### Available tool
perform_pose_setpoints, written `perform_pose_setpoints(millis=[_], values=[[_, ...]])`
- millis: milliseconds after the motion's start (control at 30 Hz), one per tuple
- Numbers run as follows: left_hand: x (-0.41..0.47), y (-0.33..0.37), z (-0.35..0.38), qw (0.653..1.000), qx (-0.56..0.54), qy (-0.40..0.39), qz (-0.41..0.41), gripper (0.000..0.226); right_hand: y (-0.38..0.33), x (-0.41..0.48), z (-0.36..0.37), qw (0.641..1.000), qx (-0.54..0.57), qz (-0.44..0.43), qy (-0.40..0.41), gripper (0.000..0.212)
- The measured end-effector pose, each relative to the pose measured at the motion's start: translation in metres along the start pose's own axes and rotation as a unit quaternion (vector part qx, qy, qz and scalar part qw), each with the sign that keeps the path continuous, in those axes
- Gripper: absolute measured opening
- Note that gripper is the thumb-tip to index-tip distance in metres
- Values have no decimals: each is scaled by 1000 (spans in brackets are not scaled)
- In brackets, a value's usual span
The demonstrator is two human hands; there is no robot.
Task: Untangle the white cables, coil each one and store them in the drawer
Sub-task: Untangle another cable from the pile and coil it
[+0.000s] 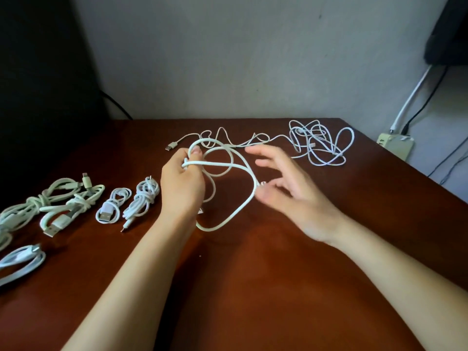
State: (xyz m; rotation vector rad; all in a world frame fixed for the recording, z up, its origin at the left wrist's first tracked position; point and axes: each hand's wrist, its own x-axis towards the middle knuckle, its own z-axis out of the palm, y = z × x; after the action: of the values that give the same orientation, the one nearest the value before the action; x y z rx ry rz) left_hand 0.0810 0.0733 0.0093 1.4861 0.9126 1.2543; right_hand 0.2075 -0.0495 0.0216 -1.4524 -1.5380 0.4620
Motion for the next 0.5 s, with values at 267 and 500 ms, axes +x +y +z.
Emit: perform_pose_setpoints(millis=[267,500], values=[[1,0,-1,1000,-8,-22,-15,36,16,-2,9,984,-169,-64,11,63],[-3,3,-1,992,-46,-114,-38,39,15,0,8,996,-73,-30,28,53]])
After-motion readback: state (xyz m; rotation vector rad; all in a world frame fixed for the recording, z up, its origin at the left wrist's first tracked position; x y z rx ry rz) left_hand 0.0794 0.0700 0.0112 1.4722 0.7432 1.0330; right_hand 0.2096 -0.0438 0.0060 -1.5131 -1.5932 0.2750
